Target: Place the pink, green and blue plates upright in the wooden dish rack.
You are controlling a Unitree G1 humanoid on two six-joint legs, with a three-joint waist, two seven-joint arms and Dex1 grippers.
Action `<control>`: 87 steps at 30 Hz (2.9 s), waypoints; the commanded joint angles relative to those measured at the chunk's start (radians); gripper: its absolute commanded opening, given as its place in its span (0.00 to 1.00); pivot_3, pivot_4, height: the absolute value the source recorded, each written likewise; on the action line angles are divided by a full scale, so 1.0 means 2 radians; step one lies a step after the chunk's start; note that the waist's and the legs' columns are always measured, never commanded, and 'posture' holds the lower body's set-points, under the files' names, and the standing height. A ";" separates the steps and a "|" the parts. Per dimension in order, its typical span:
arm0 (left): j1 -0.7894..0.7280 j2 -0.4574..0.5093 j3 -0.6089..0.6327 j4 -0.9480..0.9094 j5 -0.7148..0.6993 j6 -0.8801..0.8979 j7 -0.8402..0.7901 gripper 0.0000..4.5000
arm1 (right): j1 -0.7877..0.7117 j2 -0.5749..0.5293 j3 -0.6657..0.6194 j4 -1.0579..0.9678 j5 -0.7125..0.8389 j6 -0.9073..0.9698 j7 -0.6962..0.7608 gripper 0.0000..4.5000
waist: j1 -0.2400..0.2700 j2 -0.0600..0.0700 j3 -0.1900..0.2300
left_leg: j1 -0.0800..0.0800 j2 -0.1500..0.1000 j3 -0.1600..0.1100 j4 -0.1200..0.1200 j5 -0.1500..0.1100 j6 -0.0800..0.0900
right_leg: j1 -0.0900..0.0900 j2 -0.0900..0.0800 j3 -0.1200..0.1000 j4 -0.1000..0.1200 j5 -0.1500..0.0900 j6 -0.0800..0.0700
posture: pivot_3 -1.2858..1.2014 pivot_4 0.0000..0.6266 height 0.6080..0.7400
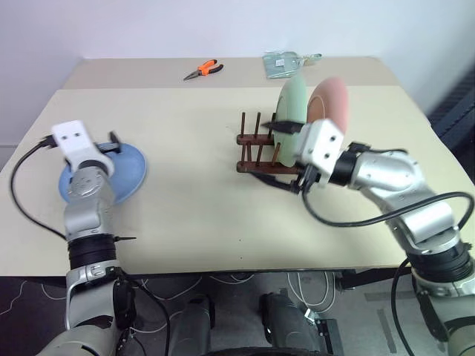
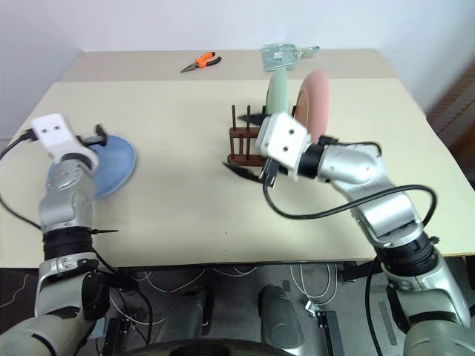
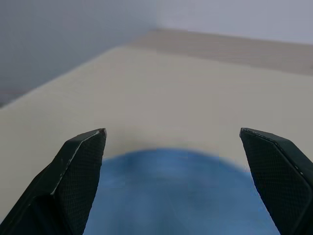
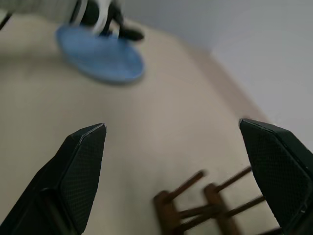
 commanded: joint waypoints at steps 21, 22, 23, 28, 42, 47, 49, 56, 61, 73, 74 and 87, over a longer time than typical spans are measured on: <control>0.046 -0.095 0.137 -0.124 -0.164 0.145 0.113 0.01 | 0.047 0.066 0.004 0.027 -0.075 -0.064 0.000 1.00 | 0.011 -0.003 -0.001 | 0.001 0.000 0.000 0.000 0.000 -0.001 | 0.001 0.000 0.000 0.000 0.000 0.000 | 0.52 0.24 1.00; 0.044 -0.095 0.133 -0.121 -0.168 0.144 0.106 0.01 | 0.046 0.065 0.003 0.029 -0.077 -0.061 0.001 1.00 | 0.011 -0.003 -0.001 | 0.001 0.000 0.000 0.000 0.000 -0.001 | 0.001 0.000 0.000 0.000 0.000 0.000 | 0.52 0.24 1.00; 0.041 -0.095 0.128 -0.119 -0.174 0.141 0.096 0.01 | 0.044 0.063 0.003 0.030 -0.079 -0.057 0.003 1.00 | 0.011 -0.003 -0.001 | 0.001 0.000 0.000 0.000 0.000 -0.001 | 0.001 0.000 0.000 0.000 0.000 0.000 | 0.52 0.24 1.00; 0.021 -0.088 0.067 -0.148 -0.175 0.109 0.028 0.01 | 0.030 0.061 0.000 0.039 -0.095 -0.062 0.002 1.00 | 0.013 -0.003 -0.001 | 0.000 0.000 0.000 0.000 0.000 -0.001 | 0.001 0.000 -0.001 -0.001 0.000 0.000 | 0.52 0.24 1.00; -0.074 -0.051 -0.109 -0.245 -0.172 0.146 -0.085 0.01 | -0.100 0.126 0.072 0.209 -0.290 -0.228 -0.083 1.00 | -0.003 -0.004 0.000 | 0.002 0.000 0.000 -0.005 0.001 -0.002 | -0.001 0.001 0.000 0.000 0.000 -0.001 | 0.52 0.24 1.00; -0.066 -0.052 -0.117 -0.262 -0.174 0.154 -0.093 0.00 | -0.116 0.142 0.074 0.240 -0.309 -0.248 -0.091 0.59 | -0.003 -0.004 0.000 | 0.000 0.000 0.000 -0.004 0.002 -0.003 | -0.002 0.000 0.000 0.000 0.001 -0.001 | 0.52 0.24 1.00; -0.063 -0.054 -0.112 -0.264 -0.177 0.156 -0.093 0.00 | -0.116 0.144 0.074 0.243 -0.313 -0.253 -0.090 0.36 | -0.003 -0.004 0.000 | 0.000 0.000 0.000 -0.004 0.002 -0.003 | -0.002 0.000 0.000 0.000 0.001 -0.001 | 0.52 0.24 1.00; -0.051 -0.058 -0.111 -0.270 -0.192 0.162 -0.109 0.07 | -0.113 0.145 0.075 0.245 -0.325 -0.266 -0.085 0.00 | -0.003 -0.004 0.000 | 0.000 0.000 0.000 -0.004 0.002 -0.003 | -0.002 0.000 0.000 0.000 0.001 -0.001 | 0.52 0.24 1.00; -0.073 -0.054 -0.096 -0.256 -0.160 0.092 -0.096 0.57 | -0.109 0.145 0.076 0.242 -0.342 -0.270 -0.094 0.00 | -0.003 -0.004 0.000 | 0.000 0.000 0.000 -0.004 0.002 -0.003 | -0.002 0.000 0.000 0.000 0.001 -0.001 | 0.52 0.24 1.00; 0.028 0.118 -0.148 -0.082 0.058 -0.163 -0.174 0.68 | -0.036 0.212 -0.037 0.097 -0.091 -0.177 -0.084 0.00 | 0.001 -0.004 0.000 | 0.000 0.000 0.000 -0.005 0.002 -0.003 | -0.002 0.000 0.000 0.000 0.001 -0.001 | 0.52 0.24 1.00; 0.041 0.114 -0.154 -0.077 0.055 -0.177 -0.188 0.68 | -0.030 0.223 -0.046 0.078 -0.058 -0.148 -0.083 0.00 | 0.001 -0.004 0.000 | 0.001 0.000 0.000 -0.005 0.002 -0.003 | -0.001 0.000 0.000 0.000 0.001 -0.001 | 0.52 0.24 1.00; 0.136 0.039 -0.255 -0.144 -0.015 -0.181 -0.370 0.68 | -0.025 0.361 -0.160 0.031 0.219 0.101 -0.252 0.00 | 0.007 -0.004 0.000 | 0.000 0.001 0.000 -0.005 0.002 -0.003 | -0.003 0.000 -0.001 0.000 0.001 -0.003 | 0.52 0.24 1.00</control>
